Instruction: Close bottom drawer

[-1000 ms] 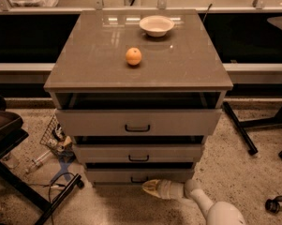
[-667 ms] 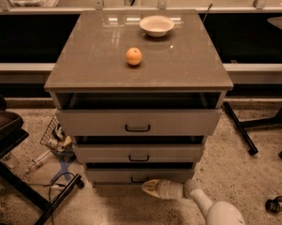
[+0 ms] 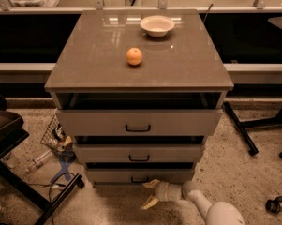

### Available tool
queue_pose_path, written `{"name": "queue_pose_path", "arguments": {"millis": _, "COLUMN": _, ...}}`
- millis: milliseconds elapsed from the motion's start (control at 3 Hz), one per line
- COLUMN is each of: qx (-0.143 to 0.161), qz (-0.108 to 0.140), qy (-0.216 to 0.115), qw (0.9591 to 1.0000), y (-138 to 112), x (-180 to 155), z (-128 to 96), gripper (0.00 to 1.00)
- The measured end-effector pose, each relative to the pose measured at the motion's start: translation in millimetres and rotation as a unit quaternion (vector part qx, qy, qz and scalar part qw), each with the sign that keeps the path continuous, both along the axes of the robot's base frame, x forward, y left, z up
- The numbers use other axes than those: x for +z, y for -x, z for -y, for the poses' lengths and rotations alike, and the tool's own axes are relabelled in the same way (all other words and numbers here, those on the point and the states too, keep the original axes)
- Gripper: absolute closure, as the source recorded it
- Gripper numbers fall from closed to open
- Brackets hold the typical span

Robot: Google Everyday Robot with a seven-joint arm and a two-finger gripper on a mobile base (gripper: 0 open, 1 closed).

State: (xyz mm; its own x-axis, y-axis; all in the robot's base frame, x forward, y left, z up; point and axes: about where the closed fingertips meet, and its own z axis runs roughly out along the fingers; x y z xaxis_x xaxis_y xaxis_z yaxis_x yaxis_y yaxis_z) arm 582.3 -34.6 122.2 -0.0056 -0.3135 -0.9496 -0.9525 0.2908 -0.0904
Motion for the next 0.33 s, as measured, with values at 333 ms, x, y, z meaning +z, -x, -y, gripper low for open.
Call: {"name": "queue_pose_path", "arguments": {"millis": 333, "qx": 0.000, "qz": 0.000, "qy": 0.000, "qw": 1.0000, "y": 7.4, "x": -0.1, "z": -4.6, "gripper": 0.00}}
